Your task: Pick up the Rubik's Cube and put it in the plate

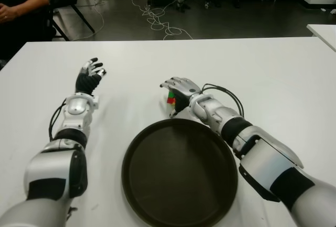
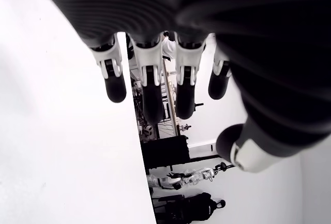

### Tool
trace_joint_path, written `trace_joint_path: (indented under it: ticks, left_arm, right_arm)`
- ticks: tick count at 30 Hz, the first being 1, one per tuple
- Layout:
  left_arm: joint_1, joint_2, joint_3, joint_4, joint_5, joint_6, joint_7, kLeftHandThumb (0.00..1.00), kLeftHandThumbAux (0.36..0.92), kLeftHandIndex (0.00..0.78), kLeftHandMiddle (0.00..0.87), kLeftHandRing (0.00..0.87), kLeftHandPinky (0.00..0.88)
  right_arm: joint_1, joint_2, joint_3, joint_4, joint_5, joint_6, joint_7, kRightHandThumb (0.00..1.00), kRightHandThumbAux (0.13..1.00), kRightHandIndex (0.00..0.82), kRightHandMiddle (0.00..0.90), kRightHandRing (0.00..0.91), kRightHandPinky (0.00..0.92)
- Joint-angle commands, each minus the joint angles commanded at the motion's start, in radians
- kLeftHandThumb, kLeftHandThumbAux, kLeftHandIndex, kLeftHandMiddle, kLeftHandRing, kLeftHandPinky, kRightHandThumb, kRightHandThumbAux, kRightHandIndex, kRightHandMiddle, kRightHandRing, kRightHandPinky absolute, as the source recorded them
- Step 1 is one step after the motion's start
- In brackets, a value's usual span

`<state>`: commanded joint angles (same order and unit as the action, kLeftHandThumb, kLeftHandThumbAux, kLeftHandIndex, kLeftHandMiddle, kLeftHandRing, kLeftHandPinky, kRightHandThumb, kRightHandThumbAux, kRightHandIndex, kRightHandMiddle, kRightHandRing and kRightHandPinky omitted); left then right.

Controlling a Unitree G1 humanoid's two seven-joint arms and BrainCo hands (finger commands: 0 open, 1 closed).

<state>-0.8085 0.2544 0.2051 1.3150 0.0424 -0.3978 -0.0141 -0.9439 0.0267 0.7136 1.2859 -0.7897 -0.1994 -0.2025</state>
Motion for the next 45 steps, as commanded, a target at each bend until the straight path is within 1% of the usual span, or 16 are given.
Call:
trace_joint_path:
  ticks: [5, 9, 12, 16, 23, 27, 32, 37, 45]
  left_arm:
    - [-0.001, 0.001, 0.001, 0.001, -0.001, 0.002, -0.002, 0.144, 0.632, 0.121, 0.192, 0.166, 0.124]
    - [-0.001, 0.002, 0.002, 0.001, -0.002, 0.004, -0.004, 0.143, 0.629, 0.114, 0.186, 0.162, 0.124]
    - [0.0, 0.003, 0.004, 0.002, -0.004, 0.006, -0.007, 0.146, 0.64, 0.11, 0.188, 0.163, 0.122]
    - [0.0, 0.004, 0.003, 0.002, -0.001, 0.008, -0.006, 0.145, 0.642, 0.11, 0.19, 0.163, 0.119]
    - [0.001, 0.009, 0.002, 0.002, 0.001, 0.006, -0.01, 0.143, 0.631, 0.106, 0.183, 0.154, 0.111]
    - [0.002, 0.014, 0.001, 0.002, 0.003, 0.003, -0.02, 0.145, 0.615, 0.092, 0.174, 0.149, 0.109]
    - [0.003, 0.016, 0.004, 0.003, -0.001, 0.003, -0.03, 0.143, 0.607, 0.085, 0.171, 0.15, 0.113]
    - [0.003, 0.016, 0.012, 0.003, -0.01, 0.005, -0.042, 0.149, 0.597, 0.093, 0.184, 0.168, 0.13]
    - [0.005, 0.014, 0.013, 0.002, -0.009, 0.002, -0.038, 0.158, 0.615, 0.099, 0.185, 0.164, 0.121]
  right_arm:
    - [0.0, 0.0, 0.005, 0.002, -0.003, -0.001, -0.009, 0.0, 0.796, 0.0, 0.0, 0.0, 0.0]
    - [0.0, 0.0, 0.002, 0.002, -0.001, 0.0, -0.015, 0.0, 0.805, 0.0, 0.0, 0.0, 0.0]
    - [-0.001, 0.0, -0.002, 0.002, 0.003, 0.002, -0.018, 0.0, 0.809, 0.0, 0.0, 0.0, 0.0]
    - [-0.005, -0.003, -0.005, 0.003, 0.004, 0.009, -0.024, 0.0, 0.806, 0.0, 0.0, 0.0, 0.0]
    - [-0.01, -0.005, -0.008, 0.002, 0.005, 0.018, -0.029, 0.0, 0.791, 0.0, 0.0, 0.0, 0.0]
    - [-0.019, -0.016, -0.019, 0.002, 0.012, 0.013, -0.025, 0.0, 0.785, 0.0, 0.0, 0.0, 0.0]
    - [-0.02, -0.017, -0.025, 0.0, 0.014, 0.011, -0.025, 0.0, 0.787, 0.0, 0.0, 0.0, 0.0]
    - [-0.02, -0.023, -0.032, -0.003, 0.018, 0.007, -0.026, 0.0, 0.786, 0.0, 0.0, 0.0, 0.0]
    - [-0.021, -0.041, -0.04, -0.008, 0.017, -0.003, -0.034, 0.0, 0.792, 0.0, 0.0, 0.0, 0.0]
